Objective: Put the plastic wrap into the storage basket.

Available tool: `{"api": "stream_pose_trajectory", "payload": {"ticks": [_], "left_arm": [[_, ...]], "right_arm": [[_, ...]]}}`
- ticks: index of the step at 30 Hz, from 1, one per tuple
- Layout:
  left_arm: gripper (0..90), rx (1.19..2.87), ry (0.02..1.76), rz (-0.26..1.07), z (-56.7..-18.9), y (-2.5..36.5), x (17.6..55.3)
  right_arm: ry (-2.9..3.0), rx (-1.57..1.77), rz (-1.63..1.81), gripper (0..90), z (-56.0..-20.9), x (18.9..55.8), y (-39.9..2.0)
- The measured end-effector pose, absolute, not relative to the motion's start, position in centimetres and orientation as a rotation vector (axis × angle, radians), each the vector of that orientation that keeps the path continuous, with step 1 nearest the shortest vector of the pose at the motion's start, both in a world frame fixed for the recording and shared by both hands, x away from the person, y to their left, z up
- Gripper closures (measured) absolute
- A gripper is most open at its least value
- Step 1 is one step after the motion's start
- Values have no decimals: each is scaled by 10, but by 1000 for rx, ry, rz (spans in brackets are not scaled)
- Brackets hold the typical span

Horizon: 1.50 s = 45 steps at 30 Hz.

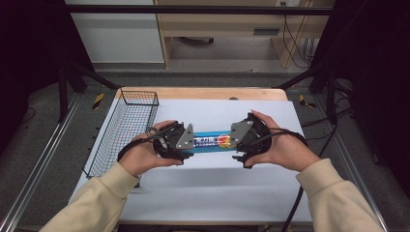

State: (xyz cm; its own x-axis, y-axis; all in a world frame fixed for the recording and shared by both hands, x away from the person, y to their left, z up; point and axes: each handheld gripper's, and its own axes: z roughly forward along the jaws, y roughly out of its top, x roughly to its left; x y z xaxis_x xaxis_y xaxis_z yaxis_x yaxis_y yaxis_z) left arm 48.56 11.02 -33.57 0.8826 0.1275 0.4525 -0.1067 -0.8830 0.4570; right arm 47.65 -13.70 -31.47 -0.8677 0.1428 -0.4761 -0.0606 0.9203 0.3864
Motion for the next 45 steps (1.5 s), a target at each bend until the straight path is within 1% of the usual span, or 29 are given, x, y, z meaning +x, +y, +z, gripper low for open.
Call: {"api": "stream_pose_trajectory", "payload": {"ticks": [11, 16, 17, 18, 23, 28, 30, 31, 36, 41, 45], "left_arm": [[303, 2556, 89, 658, -342, 127, 488], [304, 2538, 126, 666, -341, 140, 485], [305, 2532, 136, 668, -340, 143, 485], [305, 2533, 143, 670, -339, 147, 484], [305, 2500, 192, 685, -336, 163, 481], [307, 2474, 241, 697, -330, 177, 477], [307, 2467, 255, 705, -328, 182, 476], [307, 2463, 266, 703, -327, 184, 476], [307, 2460, 291, 722, -322, 193, 472], [308, 2448, 320, 736, -318, 199, 471], [308, 2434, 350, 751, -315, 203, 471]], "right_arm": [[2407, 264, 656, 57, -312, 455, -184], [2376, 380, 665, 59, -327, 451, -199], [2358, 438, 677, 69, -337, 451, -200], [2358, 438, 677, 69, -337, 451, -200], [2317, 544, 661, 101, -368, 449, -191], [2275, 714, 651, 137, -400, 452, -169], [2268, 744, 648, 146, -404, 453, -166], [2223, 814, 641, 158, -413, 456, -163], [2106, 974, 717, 189, -427, 463, -170], [2005, 1091, 755, 180, -436, 467, -186], [1965, 1137, 777, 191, -440, 462, -196]]}}
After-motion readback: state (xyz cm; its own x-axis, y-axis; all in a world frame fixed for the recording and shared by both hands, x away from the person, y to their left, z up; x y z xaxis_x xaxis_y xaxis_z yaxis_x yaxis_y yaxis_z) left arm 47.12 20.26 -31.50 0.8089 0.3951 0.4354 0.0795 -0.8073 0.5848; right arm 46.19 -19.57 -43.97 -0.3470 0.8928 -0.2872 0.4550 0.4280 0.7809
